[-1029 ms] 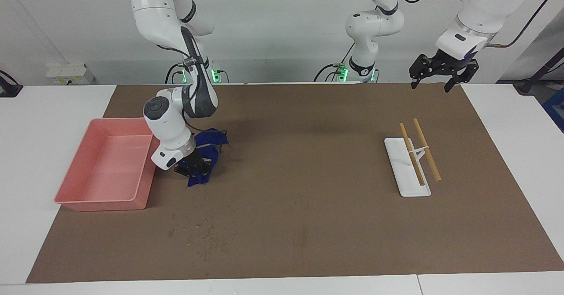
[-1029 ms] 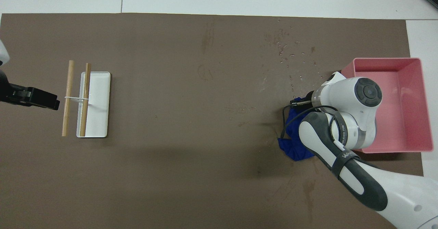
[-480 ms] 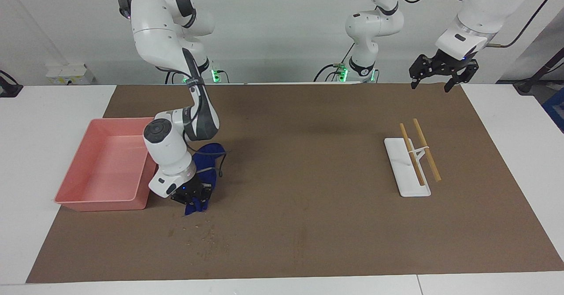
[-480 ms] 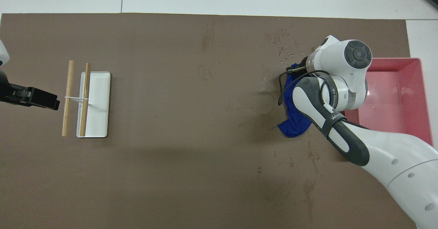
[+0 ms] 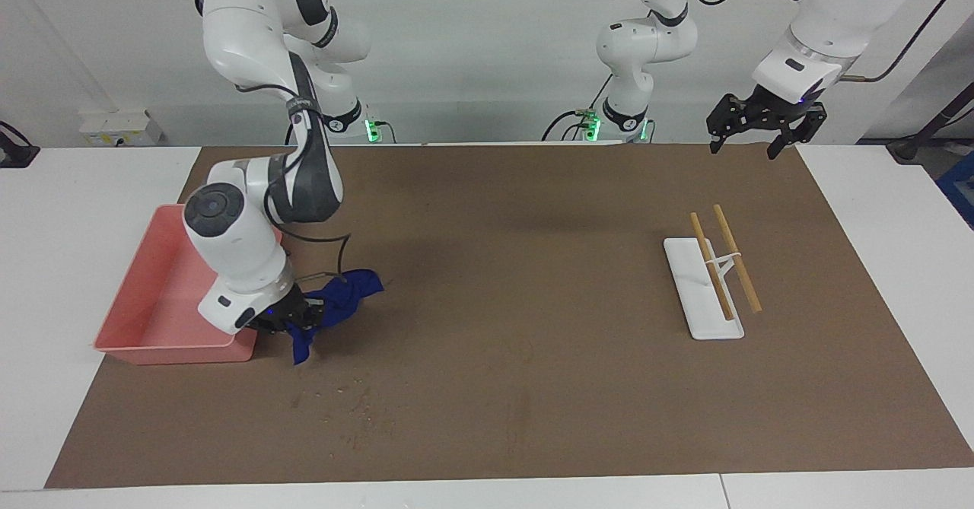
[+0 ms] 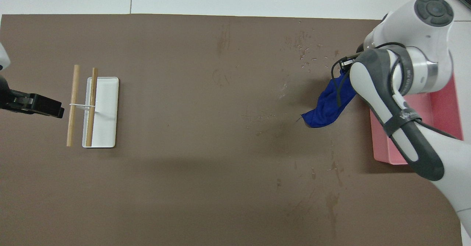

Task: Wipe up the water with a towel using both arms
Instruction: 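Lower the blue cloth into the pink bin and open the right gripper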

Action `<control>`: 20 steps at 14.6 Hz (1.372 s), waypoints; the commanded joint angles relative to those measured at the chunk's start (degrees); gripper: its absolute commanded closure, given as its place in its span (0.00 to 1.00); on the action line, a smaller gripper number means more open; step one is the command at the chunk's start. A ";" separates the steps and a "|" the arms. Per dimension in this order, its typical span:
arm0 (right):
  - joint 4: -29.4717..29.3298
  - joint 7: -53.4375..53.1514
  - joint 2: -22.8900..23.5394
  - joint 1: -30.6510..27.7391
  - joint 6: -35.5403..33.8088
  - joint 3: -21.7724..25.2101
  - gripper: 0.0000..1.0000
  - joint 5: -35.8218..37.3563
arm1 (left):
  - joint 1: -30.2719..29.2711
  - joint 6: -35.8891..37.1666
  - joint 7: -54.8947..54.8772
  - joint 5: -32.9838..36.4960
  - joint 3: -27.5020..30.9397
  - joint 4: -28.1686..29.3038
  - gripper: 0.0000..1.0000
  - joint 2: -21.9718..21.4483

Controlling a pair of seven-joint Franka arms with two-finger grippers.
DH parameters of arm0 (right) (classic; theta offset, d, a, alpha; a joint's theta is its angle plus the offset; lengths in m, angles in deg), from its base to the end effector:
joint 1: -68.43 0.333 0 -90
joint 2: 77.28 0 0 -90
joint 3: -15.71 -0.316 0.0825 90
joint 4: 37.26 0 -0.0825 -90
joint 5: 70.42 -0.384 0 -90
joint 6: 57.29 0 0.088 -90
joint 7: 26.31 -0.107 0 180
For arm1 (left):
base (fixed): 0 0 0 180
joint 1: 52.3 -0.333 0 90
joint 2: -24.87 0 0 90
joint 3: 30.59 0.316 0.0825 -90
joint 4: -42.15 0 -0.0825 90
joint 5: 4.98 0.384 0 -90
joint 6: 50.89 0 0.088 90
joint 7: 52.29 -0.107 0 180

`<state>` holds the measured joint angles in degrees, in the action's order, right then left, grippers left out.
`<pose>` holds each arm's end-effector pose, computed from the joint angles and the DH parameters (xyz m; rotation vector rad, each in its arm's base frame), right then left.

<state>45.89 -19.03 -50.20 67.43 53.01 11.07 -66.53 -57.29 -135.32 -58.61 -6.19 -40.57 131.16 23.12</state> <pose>0.6936 0.0302 0.4154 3.0983 0.3189 0.0031 0.5328 -0.0506 0.6407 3.1089 -0.3099 -0.0776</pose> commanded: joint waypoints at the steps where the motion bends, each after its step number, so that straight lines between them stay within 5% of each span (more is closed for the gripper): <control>1: 0.09 5.89 -5.88 -3.74 -8.14 -0.46 1.00 1.04 | -0.28 0.41 0.34 0.60 -0.13 1.34 0.00 -1.41; 6: -0.97 19.51 -16.96 -11.47 -21.34 -0.11 1.00 2.35 | -0.28 0.41 0.34 0.68 -0.13 1.34 0.00 -1.41; 9: -0.97 28.64 -19.35 -16.57 -22.77 -0.11 1.00 4.90 | -0.28 0.41 0.34 0.68 -0.13 1.34 0.00 -1.41; 13: 2.00 31.23 -20.48 -18.08 -17.68 -0.46 1.00 4.73 | -0.28 0.41 0.34 0.68 -0.13 1.34 0.00 -1.41; 18: 18.15 28.67 -25.84 -16.14 -2.15 -0.46 1.00 4.81 | -0.28 0.41 0.25 0.60 -0.13 1.34 0.00 -1.41; 20: 19.95 29.37 -26.55 -16.76 0.26 -0.46 1.00 4.73 | -0.28 0.41 0.34 0.60 -0.13 1.34 0.00 -1.41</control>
<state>60.06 10.09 -72.34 51.84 49.97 10.87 -63.01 -57.29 -135.32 -58.61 -6.19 -40.57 131.16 23.12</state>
